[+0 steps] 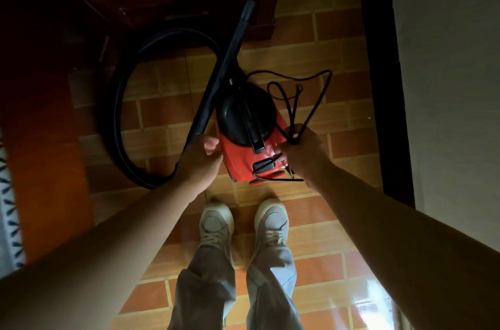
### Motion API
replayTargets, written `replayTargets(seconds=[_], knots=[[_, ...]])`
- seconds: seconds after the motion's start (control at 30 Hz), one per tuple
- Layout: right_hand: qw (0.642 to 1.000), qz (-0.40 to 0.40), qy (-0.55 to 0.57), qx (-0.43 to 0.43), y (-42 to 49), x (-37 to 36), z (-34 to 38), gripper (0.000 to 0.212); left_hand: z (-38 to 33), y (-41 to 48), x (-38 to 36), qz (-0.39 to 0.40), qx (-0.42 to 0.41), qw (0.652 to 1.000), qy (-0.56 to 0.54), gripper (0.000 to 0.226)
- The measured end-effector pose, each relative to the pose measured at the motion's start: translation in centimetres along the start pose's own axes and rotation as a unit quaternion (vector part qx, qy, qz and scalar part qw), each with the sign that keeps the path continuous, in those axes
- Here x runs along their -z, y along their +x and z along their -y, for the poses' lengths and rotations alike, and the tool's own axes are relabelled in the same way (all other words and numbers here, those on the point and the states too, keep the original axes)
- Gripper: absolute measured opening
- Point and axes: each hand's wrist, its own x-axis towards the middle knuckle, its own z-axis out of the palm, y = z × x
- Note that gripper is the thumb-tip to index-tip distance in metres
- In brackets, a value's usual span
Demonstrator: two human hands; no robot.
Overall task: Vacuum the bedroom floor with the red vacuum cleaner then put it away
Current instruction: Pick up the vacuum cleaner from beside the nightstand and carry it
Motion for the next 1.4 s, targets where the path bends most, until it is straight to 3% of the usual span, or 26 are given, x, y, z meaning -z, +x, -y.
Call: replayTargets(seconds=[0.17,0.27,0.33,0.43,0.47,0.6,0.73,0.8,0.9,1.0,1.2,1.4], knots=[[0.999,0.027,0.039,-0.002,0.7,-1.0,2.0,0.024,0.0,2.9,1.4,-0.059,-0.027,0.996,0.062,0.051],[0.999,0.02,0.047,0.01,1.6,-2.2,2.5,0.007,-0.3,4.3,1.5,-0.053,-0.02,0.996,0.062,0.06],[0.998,0.025,0.043,0.025,1.9,-3.1,2.6,0.025,-0.4,5.0,1.4,-0.047,-0.024,0.997,0.062,0.058],[0.999,-0.005,-0.011,0.053,2.0,-4.7,3.0,0.078,-0.4,5.9,1.0,-0.018,-0.026,0.997,0.067,0.052],[0.998,-0.012,-0.017,0.054,2.1,-5.1,3.0,0.082,-0.3,6.3,0.8,-0.016,-0.021,0.998,0.058,0.049],[0.997,-0.04,-0.059,0.034,2.5,-6.2,3.1,0.067,0.1,7.9,0.1,-0.032,0.003,0.999,0.028,0.051],[0.997,-0.041,-0.061,0.027,2.3,-6.9,3.4,0.058,0.3,8.9,0.1,-0.042,0.007,0.996,0.084,0.053],[0.999,-0.032,-0.042,0.012,2.2,-6.9,3.7,0.042,0.1,9.4,0.2,-0.054,0.023,0.994,0.093,0.046],[0.999,0.019,0.026,-0.032,2.5,-6.6,4.2,0.042,0.1,10.1,0.5,-0.061,0.044,0.994,0.081,0.04],[0.996,0.053,0.047,-0.052,2.3,-6.1,4.7,0.041,0.2,9.7,1.0,-0.032,0.005,0.996,0.08,0.038],[0.999,-0.02,-0.011,-0.042,1.0,-6.7,3.7,0.031,-0.8,6.9,2.3,-0.003,-0.071,0.994,0.081,0.036],[0.998,-0.03,-0.055,-0.005,-2.2,-5.9,4.2,0.025,-2.8,1.2,3.4,0.015,-0.088,0.995,0.031,0.029]])
